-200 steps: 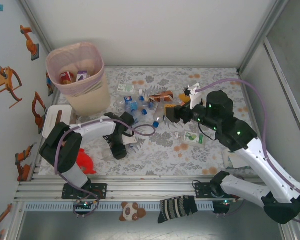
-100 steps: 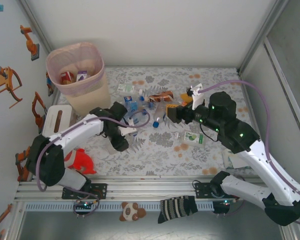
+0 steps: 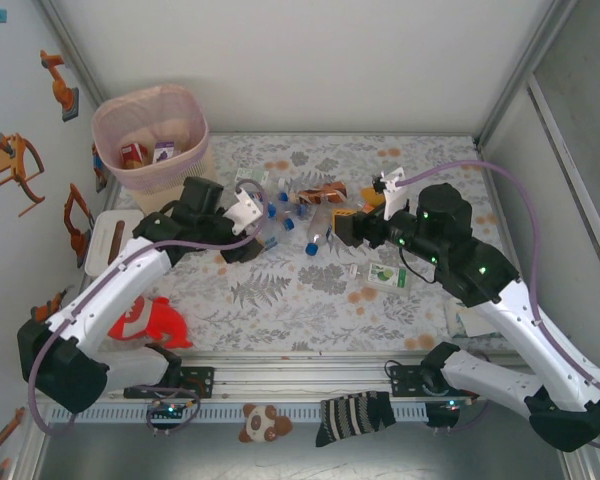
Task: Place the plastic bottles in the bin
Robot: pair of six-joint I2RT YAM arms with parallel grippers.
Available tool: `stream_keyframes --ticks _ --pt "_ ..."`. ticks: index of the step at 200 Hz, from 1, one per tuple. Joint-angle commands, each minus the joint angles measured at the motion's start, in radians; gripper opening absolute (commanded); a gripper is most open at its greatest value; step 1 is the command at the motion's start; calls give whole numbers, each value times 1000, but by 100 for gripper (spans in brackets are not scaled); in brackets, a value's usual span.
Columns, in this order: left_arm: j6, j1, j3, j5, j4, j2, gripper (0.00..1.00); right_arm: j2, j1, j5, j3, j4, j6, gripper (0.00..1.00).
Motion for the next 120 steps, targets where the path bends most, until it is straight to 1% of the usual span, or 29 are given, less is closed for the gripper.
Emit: stream_keyframes --ticks 1,16,58,97,120 --pt "-56 12 30 -37 165 -42 53 4 -7 1 41 0 0 82" --pt "-66 16 47 -83 225 -48 53 9 -6 -1 48 -3 -2 82" --pt "-61 30 114 -186 328 -41 51 17 -6 -6 55 -1 -3 82" --pt "-62 83 232 -269 343 11 50 24 -6 -6 63 -3 -4 82" --pt "-71 133 317 -290 329 47 49 33 -6 -12 68 1 -5 82"
